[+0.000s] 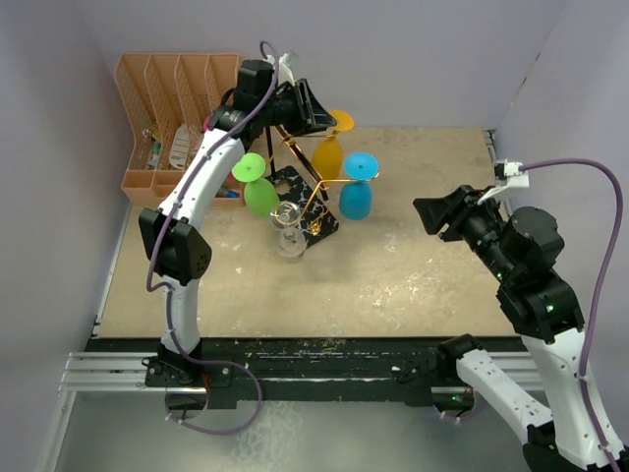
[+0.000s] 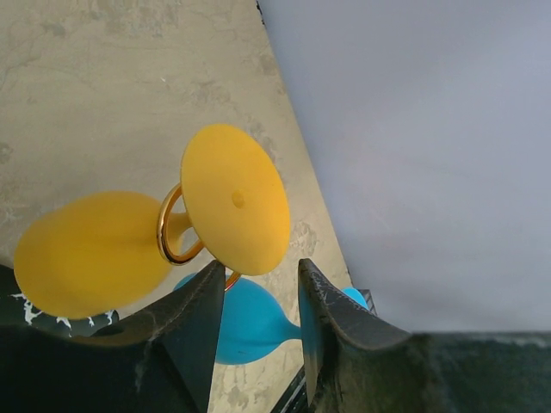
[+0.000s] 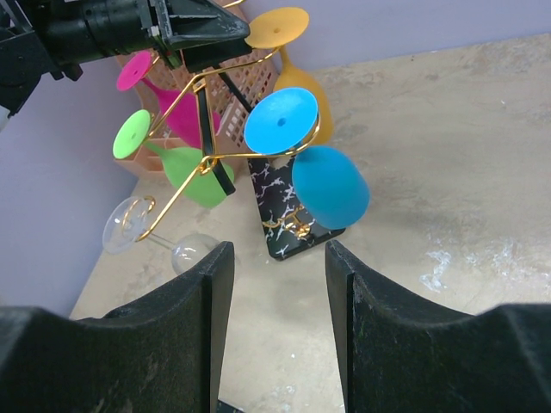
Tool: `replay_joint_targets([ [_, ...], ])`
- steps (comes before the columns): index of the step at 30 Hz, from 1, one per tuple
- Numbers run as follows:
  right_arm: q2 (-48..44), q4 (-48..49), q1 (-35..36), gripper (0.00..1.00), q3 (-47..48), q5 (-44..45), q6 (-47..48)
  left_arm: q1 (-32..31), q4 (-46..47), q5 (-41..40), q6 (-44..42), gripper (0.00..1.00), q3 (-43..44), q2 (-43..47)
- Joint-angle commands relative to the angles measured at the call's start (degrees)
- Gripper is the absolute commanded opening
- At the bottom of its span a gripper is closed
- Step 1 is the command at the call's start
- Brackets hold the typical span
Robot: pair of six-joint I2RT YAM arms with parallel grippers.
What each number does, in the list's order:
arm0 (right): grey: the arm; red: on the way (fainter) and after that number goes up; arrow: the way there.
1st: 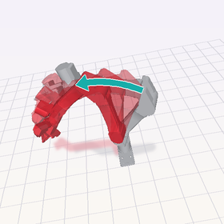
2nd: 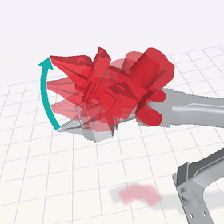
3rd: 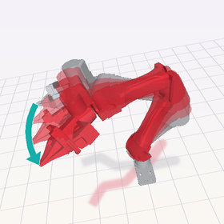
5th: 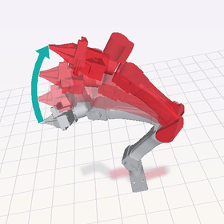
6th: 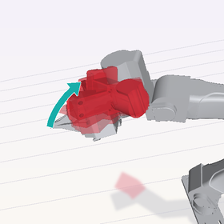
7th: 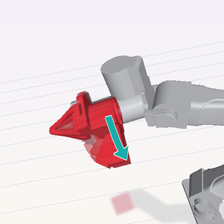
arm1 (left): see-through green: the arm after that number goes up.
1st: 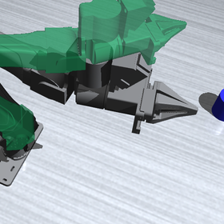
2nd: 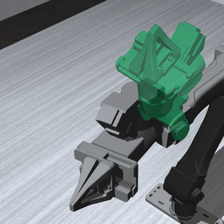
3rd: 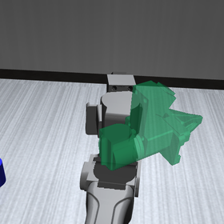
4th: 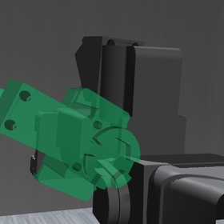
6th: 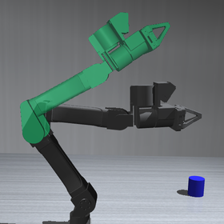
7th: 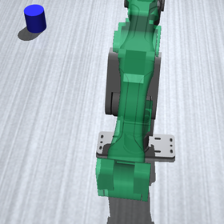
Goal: Take the wine glass off the wine glass rack
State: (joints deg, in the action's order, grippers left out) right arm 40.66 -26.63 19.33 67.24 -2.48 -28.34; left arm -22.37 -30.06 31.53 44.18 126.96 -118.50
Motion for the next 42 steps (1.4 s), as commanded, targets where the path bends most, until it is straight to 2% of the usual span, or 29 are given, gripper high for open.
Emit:
replay_joint_targets([
  [1, -1.0, 2.8, 0.0, 0.49, -0.2, 0.3, -0.7, -0.7, 4.1, 0.5, 1.1, 0.43, 0.5, 0.5],
  [20, -1.8, 5.9, 0.0, 0.49, -1.3, 0.4, -1.4, -1.2, -0.4, -4.8, -1.6, 0.42, 3.2, -1.0],
  [27, -1.9, 6.3, 0.0, 0.49, -1.9, 0.4, -1.7, -1.2, 0.9, -4.8, -1.0, 0.28, 3.2, -0.8],
  [32, -2.0, 6.4, 0.0, 0.49, -1.9, 0.4, -1.9, -1.1, 1.6, -3.9, -0.8, 0.09, 3.1, -1.0],
  [42, -2.1, 6.9, 0.0, 0.49, -1.9, -0.1, -2.7, -1.0, 4.4, -2.9, -0.4, 0.00, -1.5, 3.8],
])
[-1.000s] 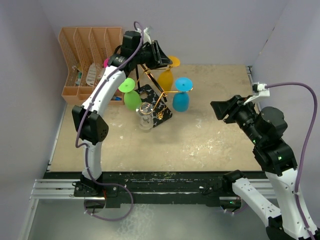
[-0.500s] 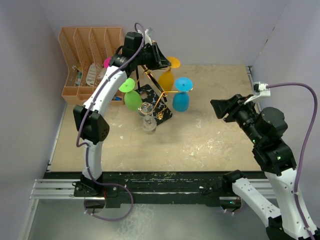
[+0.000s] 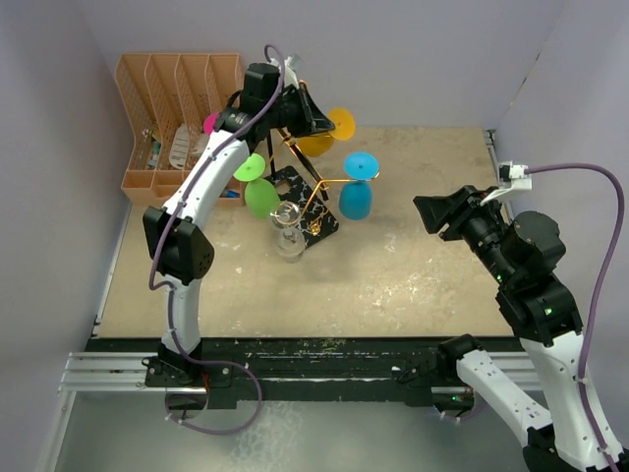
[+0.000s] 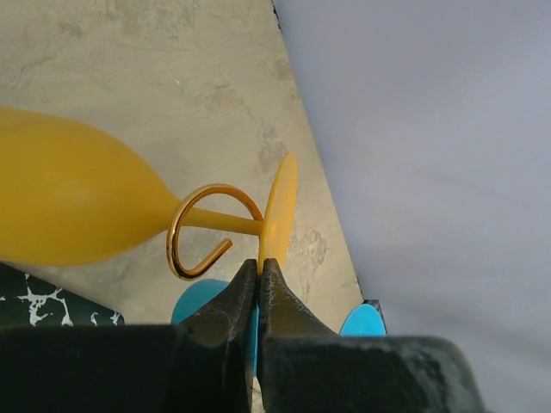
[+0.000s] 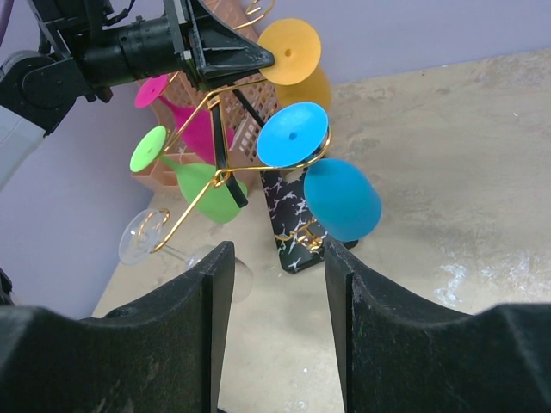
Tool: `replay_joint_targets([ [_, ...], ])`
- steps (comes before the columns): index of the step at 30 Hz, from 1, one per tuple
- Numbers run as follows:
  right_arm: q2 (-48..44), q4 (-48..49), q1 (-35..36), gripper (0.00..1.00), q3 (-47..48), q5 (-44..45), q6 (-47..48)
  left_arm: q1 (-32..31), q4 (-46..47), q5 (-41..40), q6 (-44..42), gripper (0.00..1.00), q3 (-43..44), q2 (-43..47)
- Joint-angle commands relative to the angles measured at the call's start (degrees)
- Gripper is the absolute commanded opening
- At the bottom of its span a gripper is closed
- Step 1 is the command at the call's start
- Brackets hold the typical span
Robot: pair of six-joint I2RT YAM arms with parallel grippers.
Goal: Take the wine glass off the wine glass rack
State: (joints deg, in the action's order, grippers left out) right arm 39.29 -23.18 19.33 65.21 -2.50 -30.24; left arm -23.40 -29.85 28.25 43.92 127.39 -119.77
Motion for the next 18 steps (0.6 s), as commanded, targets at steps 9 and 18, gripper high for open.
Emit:
replay_joint_targets([
  [9, -2.2, 3.7, 0.0, 0.48, -0.3, 0.4, -1.8, 1.0, 11.1, -1.8, 5.6, 0.00, -11.9, 12.2],
  [18, -3.1, 3.7, 0.0, 0.47, -0.3, 0.8, -2.6, 3.3, 13.0, -9.0, 7.9, 0.00, -19.1, 17.6],
])
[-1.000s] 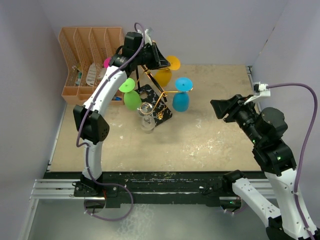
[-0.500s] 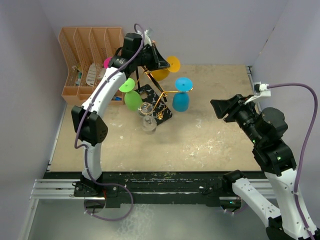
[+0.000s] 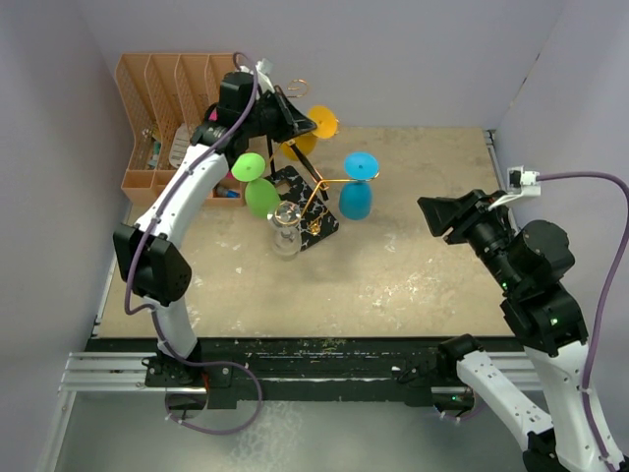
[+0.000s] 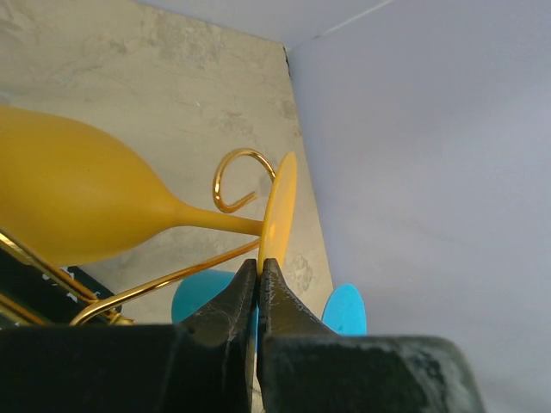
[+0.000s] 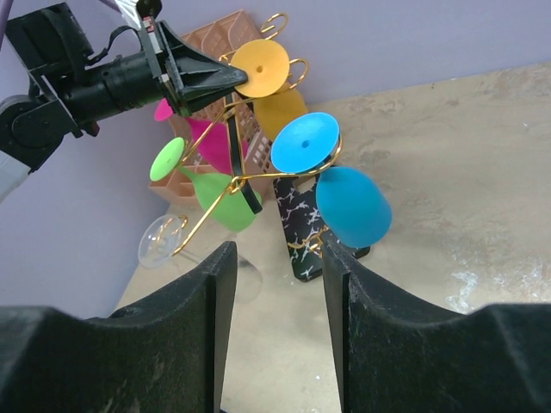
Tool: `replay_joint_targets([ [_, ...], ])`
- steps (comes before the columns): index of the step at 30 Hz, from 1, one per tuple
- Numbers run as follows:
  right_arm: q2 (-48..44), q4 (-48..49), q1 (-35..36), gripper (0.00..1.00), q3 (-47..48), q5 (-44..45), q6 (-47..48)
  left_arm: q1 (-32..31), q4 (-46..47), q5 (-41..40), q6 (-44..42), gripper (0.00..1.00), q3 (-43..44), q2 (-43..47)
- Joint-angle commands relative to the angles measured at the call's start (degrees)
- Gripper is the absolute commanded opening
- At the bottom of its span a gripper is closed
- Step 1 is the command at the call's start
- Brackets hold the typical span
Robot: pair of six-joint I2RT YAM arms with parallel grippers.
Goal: Take the wine glass off the wine glass rack
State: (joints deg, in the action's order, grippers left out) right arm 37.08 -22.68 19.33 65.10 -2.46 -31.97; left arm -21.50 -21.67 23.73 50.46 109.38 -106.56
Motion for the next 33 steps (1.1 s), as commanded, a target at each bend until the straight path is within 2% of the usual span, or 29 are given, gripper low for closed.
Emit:
replay_joint_targets([
  [1, -1.0, 3.3, 0.0, 0.47, -0.2, 0.7, -0.9, 1.6, 4.6, -5.2, 1.2, 0.00, -0.9, 4.4],
  [7, -1.0, 4.1, 0.0, 0.47, -0.7, 0.4, -1.4, 2.6, 6.6, -6.0, 1.9, 0.00, 1.4, 1.9],
  [15, -0.5, 4.0, 0.0, 0.46, -0.7, 0.4, -1.4, 2.5, 15.1, 1.1, 9.5, 0.00, 9.4, -7.8],
  [21, -0.3, 4.0, 0.0, 0.47, -0.7, 1.0, -1.0, 2.4, 25.5, 7.1, 16.1, 0.00, 11.6, -12.8],
  [27, 0.2, 4.0, 0.0, 0.46, -1.2, 1.0, -0.6, 1.8, 38.4, 10.9, 17.9, 0.00, 11.7, -12.3],
  [33, 1.3, 4.5, 0.0, 0.47, -0.3, 0.3, -0.1, 1.7, 51.3, 14.0, 19.9, 0.00, 5.8, -5.8],
])
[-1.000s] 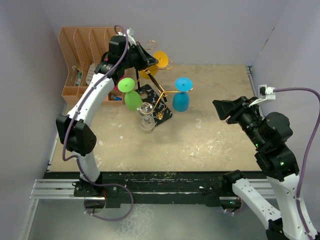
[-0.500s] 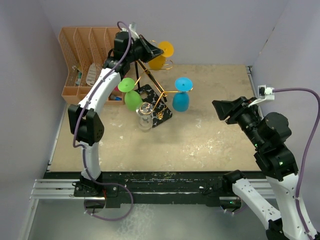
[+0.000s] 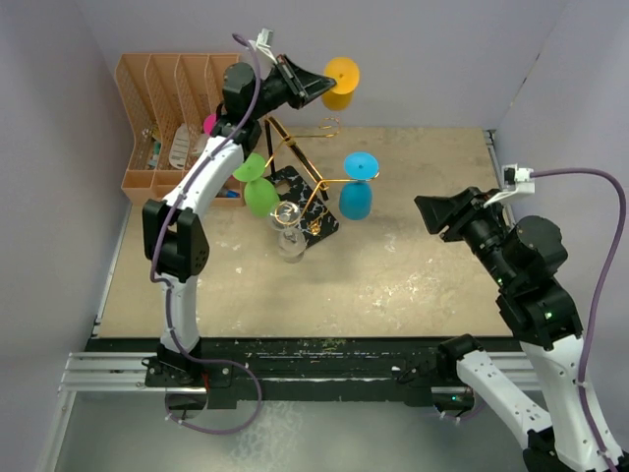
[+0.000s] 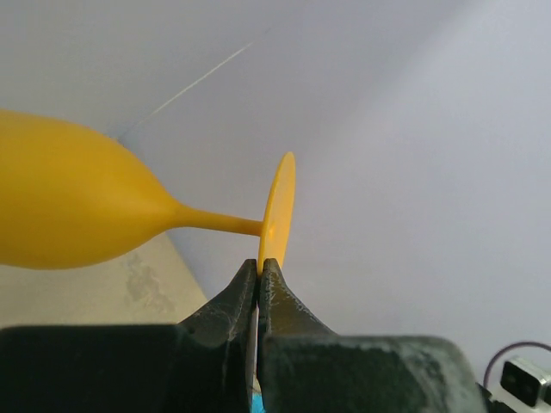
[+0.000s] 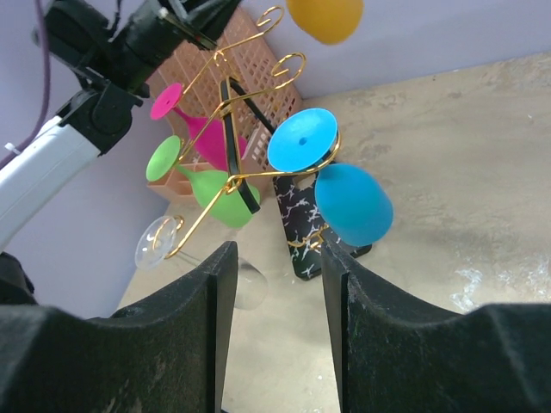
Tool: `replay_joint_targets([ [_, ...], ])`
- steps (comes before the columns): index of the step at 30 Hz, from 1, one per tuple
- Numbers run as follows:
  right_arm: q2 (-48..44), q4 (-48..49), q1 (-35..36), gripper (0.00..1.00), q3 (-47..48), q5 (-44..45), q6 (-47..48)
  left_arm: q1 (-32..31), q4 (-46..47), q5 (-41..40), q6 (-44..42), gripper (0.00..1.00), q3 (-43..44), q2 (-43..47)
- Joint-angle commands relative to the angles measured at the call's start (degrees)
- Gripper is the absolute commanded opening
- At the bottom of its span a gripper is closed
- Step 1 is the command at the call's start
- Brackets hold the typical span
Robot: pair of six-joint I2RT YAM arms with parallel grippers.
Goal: Take the wine glass off the wine glass rack
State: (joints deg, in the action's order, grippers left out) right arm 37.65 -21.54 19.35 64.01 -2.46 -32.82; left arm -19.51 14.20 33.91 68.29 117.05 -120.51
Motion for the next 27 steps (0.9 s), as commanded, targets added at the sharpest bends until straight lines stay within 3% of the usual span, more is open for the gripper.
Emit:
replay_joint_targets([
  [1, 1.0, 3.7, 0.0, 0.47, 1.1, -0.1, 0.9, -0.3, 17.1, 4.4, 2.6, 0.00, -2.8, 9.6],
  [6, 2.8, 5.6, 0.0, 0.50, 2.4, -9.6, 0.6, -0.3, 27.3, 8.2, 7.4, 0.00, -10.9, 19.6],
  [14, 9.1, 12.6, 0.0, 0.51, 5.3, -23.3, 1.5, -0.3, 23.0, 8.9, 4.9, 0.00, -29.0, 47.9],
  [18, 13.1, 22.9, -0.1, 0.52, 5.9, -36.3, 1.2, -0.4, 19.6, 9.1, 5.0, 0.00, -36.2, 62.0],
  [20, 16.2, 32.1, -0.1, 0.49, 5.7, -47.4, -0.7, -0.3, 17.2, 10.0, 5.1, 0.00, -38.4, 67.7],
  [23, 22.2, 57.5, 0.0, 0.48, 4.6, -60.7, -13.6, -0.3, 10.6, 12.8, 3.1, 0.00, -39.2, 75.1],
  [25, 26.9, 78.1, 0.0, 0.50, 3.6, -64.6, -27.2, -0.3, 7.1, 15.0, 1.1, 0.00, -39.5, 78.6],
  [27, 31.6, 93.9, 0.1, 0.57, 5.1, -65.6, -37.7, -0.4, 4.9, 17.3, 0.2, 0.00, -40.3, 81.7],
])
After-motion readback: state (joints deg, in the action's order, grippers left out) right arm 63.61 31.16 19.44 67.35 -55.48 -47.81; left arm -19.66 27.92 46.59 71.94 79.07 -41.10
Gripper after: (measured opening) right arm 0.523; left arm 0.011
